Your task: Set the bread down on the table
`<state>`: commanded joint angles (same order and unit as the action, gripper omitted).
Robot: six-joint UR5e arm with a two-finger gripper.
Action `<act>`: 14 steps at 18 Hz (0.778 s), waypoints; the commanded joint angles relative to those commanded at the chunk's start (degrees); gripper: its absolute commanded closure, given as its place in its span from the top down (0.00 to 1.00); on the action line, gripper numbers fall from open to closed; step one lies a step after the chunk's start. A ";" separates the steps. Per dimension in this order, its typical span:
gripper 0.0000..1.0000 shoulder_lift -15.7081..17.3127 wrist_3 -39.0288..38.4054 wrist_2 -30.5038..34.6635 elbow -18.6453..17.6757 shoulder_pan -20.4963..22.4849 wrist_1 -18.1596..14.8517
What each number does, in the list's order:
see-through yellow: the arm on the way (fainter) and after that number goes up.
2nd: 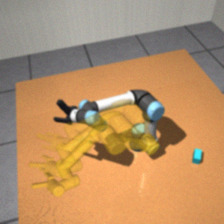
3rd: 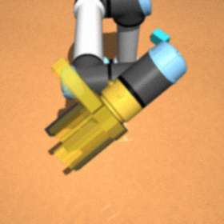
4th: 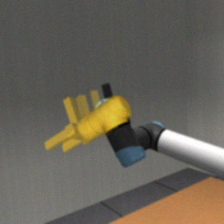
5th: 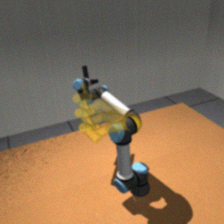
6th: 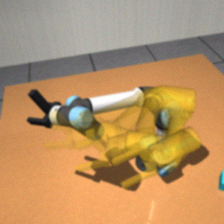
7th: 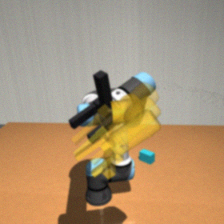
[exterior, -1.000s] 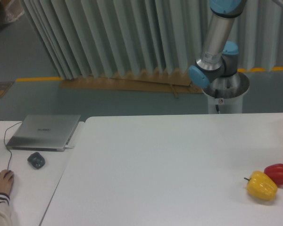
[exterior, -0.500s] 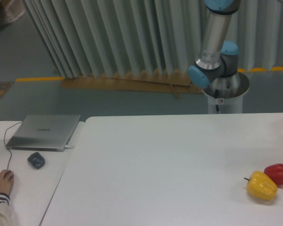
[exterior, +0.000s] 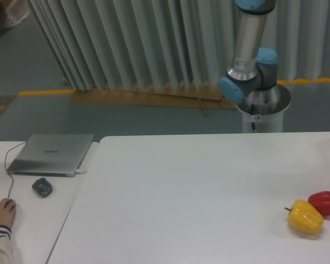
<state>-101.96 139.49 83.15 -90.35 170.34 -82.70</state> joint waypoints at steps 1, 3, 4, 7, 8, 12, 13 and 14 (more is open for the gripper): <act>0.36 0.53 -1.40 -0.18 -0.44 -0.61 -0.09; 0.37 1.76 -4.56 -0.18 -1.14 -1.76 -0.18; 0.38 2.37 -5.27 -0.18 -1.75 -2.37 -0.18; 0.39 3.17 -9.48 -0.09 -3.08 -5.09 -0.09; 0.39 3.17 -10.97 0.00 -3.16 -6.23 -0.09; 0.39 3.17 -16.34 0.43 -3.61 -10.54 0.43; 0.39 3.17 -17.74 1.13 -3.61 -11.77 0.43; 0.39 3.08 -18.98 1.40 -3.61 -12.83 0.43</act>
<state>-98.88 120.51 84.55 -93.96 157.51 -82.27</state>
